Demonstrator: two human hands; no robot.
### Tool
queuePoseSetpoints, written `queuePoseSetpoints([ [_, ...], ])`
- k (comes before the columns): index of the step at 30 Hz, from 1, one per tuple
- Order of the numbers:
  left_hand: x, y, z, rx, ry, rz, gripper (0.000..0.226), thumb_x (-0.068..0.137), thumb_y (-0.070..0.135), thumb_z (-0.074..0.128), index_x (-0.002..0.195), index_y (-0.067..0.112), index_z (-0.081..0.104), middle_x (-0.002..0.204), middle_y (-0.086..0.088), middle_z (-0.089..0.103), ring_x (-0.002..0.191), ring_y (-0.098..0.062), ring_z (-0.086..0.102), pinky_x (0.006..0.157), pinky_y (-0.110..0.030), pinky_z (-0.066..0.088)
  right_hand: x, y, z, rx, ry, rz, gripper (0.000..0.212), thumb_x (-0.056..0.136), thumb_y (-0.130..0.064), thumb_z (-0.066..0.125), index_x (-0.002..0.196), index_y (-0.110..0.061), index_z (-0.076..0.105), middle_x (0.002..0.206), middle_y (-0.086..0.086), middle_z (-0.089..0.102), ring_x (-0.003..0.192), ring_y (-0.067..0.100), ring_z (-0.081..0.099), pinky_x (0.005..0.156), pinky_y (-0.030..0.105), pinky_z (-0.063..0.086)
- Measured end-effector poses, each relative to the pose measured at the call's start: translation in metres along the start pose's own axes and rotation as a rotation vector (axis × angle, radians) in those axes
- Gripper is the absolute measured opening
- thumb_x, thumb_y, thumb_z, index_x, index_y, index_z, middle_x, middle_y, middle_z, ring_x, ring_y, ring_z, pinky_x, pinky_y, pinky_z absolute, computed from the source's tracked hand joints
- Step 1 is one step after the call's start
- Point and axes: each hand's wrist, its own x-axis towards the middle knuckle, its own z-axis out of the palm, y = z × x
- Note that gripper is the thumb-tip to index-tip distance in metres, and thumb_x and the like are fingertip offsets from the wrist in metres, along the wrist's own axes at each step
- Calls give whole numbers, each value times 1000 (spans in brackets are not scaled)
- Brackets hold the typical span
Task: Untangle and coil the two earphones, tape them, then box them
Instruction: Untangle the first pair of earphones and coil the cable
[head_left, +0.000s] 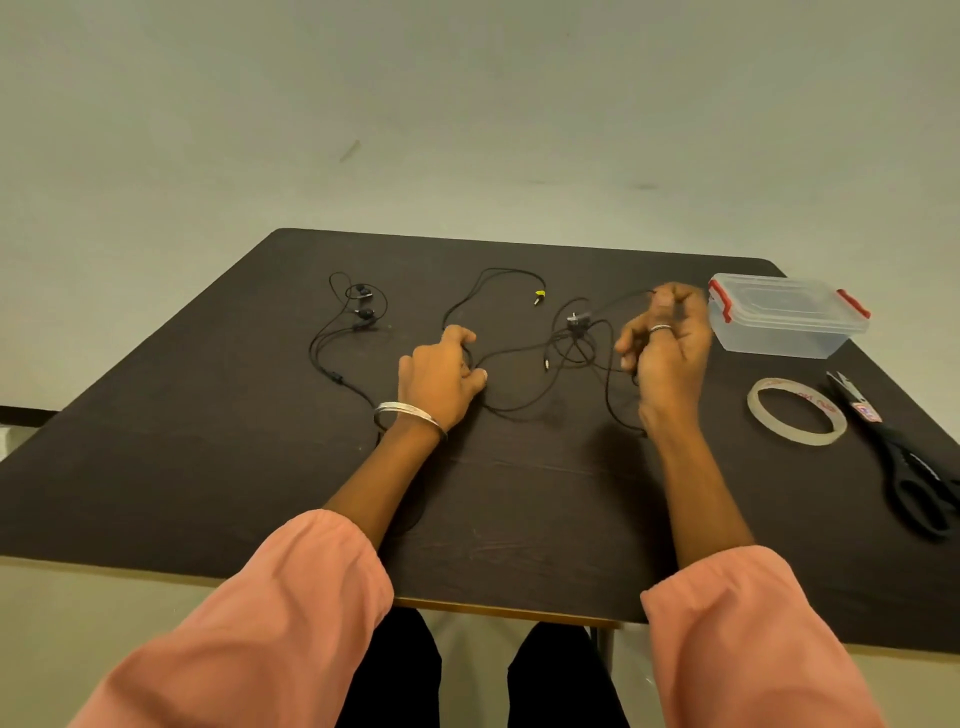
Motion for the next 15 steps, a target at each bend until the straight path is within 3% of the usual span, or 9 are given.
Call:
queuePoseSetpoints([
  [1,0,1,-2,50,42,-1,29,87,23,61,114,16,60,75,-1,67,85,-26,64,87,-43,46,0,1,-3,-17,90,-2,18,104,-21,35,91,-25,47,50,-7,48,43,7,46,39,20,36],
  [4,1,2,-14,102,221,-57,19,89,23,56,84,14,71,72,-3,67,80,-28,64,77,-37,46,2,7,-15,-91,342,-21,18,103,-24,34,91,-29,47,51,-9,49,42,9,47,44,27,40],
  [8,15,12,-53,-467,315,-473,17,79,18,68,72,3,73,59,-3,62,52,-16,52,58,-25,41,0,15,-25,-253,493,-22,11,103,-24,34,97,-22,43,61,-8,54,49,14,55,51,35,51],
  [11,23,22,-91,-858,182,-633,18,80,14,56,64,11,64,53,3,52,43,-12,38,41,-18,28,-2,20,-27,-292,510,60,12,102,-21,31,97,-18,42,61,1,57,44,15,57,48,35,52],
  [15,25,38,-132,-1339,-46,-691,18,68,10,43,54,21,38,44,7,34,39,-12,29,44,-17,23,1,22,-30,-277,493,306,9,99,-10,38,97,-12,46,63,7,61,34,9,55,37,22,47],
])
